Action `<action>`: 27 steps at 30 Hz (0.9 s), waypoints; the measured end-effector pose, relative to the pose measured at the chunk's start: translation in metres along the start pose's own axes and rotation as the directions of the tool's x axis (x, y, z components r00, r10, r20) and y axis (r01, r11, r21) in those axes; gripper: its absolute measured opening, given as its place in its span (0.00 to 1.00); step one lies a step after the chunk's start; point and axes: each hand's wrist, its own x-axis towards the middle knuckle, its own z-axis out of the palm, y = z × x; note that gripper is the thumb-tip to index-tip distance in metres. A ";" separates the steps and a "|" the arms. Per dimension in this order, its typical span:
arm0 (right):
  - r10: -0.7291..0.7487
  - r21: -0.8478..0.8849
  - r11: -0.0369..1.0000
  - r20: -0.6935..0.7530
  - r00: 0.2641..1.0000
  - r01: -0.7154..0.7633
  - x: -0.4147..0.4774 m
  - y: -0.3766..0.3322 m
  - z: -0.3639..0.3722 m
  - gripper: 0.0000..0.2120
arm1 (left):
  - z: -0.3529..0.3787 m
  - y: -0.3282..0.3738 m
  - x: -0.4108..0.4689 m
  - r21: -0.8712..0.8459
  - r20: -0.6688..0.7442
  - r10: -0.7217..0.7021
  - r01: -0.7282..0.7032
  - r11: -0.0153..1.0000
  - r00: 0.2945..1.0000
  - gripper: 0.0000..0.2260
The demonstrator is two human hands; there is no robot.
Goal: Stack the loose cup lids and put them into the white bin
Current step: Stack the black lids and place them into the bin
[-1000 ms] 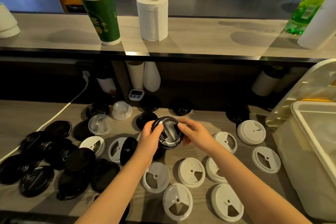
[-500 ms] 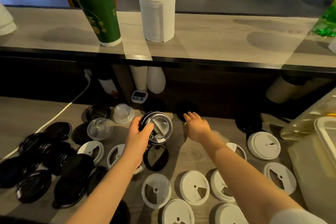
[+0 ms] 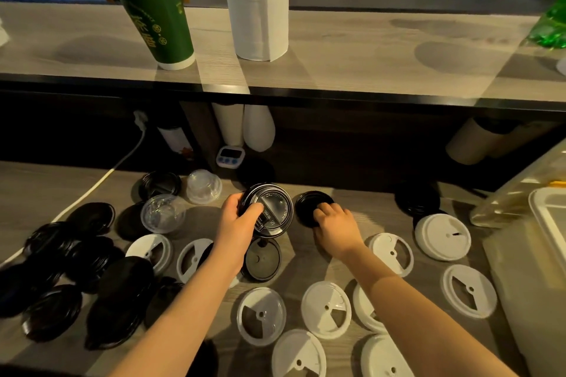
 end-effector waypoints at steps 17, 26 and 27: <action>0.402 0.993 0.040 0.087 0.912 -0.113 -0.051 -0.021 -0.100 0.06 | 0.011 -0.008 -0.011 0.019 -0.001 0.016 -0.016 1.000 1.000 0.13; 0.375 0.992 0.050 0.092 0.922 -0.119 -0.062 -0.057 -0.103 0.05 | 0.026 -0.005 -0.048 -0.225 0.128 -0.047 0.076 0.971 0.991 0.09; 0.388 0.986 0.105 0.076 0.919 -0.126 -0.063 -0.060 -0.102 0.07 | 0.027 -0.004 -0.052 -0.241 0.128 -0.055 0.085 0.967 0.990 0.11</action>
